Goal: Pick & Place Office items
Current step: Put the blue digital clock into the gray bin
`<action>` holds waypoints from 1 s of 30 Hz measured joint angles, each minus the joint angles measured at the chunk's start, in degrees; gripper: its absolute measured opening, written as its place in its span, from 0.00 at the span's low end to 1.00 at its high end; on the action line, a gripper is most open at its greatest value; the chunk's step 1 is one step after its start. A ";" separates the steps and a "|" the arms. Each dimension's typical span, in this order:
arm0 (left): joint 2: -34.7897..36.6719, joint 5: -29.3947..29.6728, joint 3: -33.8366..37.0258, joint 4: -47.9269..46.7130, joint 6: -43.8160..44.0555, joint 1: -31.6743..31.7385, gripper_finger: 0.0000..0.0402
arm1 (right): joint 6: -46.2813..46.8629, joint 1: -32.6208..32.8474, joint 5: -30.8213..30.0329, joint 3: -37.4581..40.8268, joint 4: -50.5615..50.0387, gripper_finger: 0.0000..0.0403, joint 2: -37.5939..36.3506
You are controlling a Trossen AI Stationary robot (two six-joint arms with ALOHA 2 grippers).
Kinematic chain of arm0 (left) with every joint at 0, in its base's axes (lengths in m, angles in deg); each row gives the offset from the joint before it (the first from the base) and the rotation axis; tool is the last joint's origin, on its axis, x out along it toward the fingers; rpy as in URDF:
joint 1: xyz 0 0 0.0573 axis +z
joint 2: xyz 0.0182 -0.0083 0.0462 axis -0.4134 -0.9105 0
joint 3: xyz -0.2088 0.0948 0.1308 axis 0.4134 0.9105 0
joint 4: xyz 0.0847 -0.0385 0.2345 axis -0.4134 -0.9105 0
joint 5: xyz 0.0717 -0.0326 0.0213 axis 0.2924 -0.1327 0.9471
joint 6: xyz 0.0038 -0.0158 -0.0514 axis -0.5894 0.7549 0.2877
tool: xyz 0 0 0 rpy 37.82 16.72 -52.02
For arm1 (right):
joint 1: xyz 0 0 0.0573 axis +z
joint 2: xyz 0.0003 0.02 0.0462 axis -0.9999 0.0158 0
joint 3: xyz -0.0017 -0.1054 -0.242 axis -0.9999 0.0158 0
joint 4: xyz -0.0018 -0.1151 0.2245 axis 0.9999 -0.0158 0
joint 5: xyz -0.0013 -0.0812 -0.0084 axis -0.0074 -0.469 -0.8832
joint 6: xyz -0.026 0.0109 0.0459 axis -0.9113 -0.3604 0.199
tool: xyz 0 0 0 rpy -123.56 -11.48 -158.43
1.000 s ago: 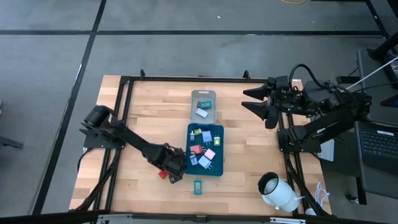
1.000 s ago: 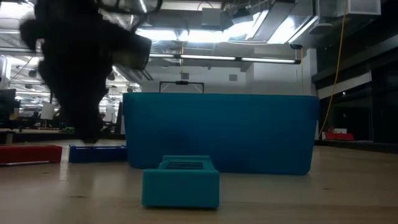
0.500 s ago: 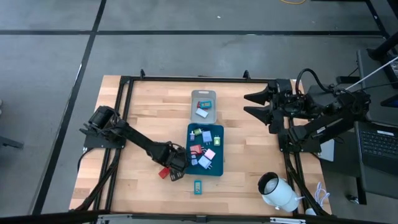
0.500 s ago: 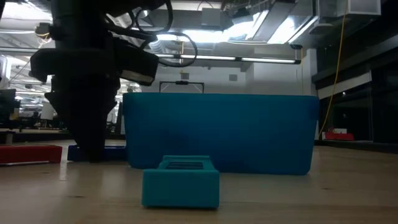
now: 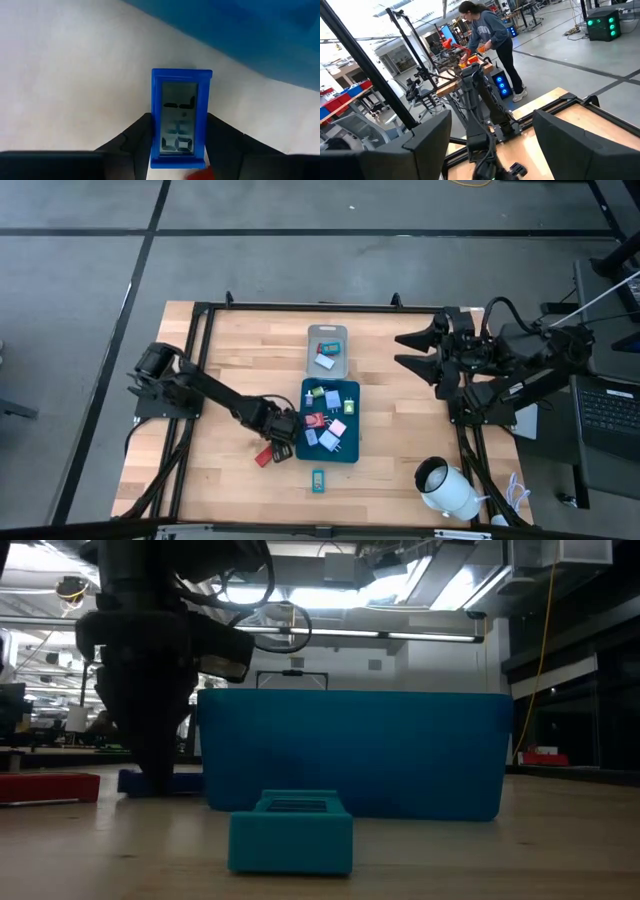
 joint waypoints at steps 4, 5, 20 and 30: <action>4.60 4.32 2.17 -5.83 0.00 2.84 0.36 | 0.01 0.10 -0.55 0.01 0.06 0.70 0.00; 5.90 5.59 2.14 -7.26 0.00 3.46 0.36 | 0.02 0.10 -0.64 0.00 0.05 0.70 0.00; 18.45 -1.06 1.77 15.57 -24.66 32.98 0.37 | -0.02 0.10 -1.25 0.00 0.52 0.70 0.00; 3.64 -12.03 -12.49 12.21 -41.72 41.06 0.38 | 0.00 0.10 -2.51 0.02 0.47 0.70 0.24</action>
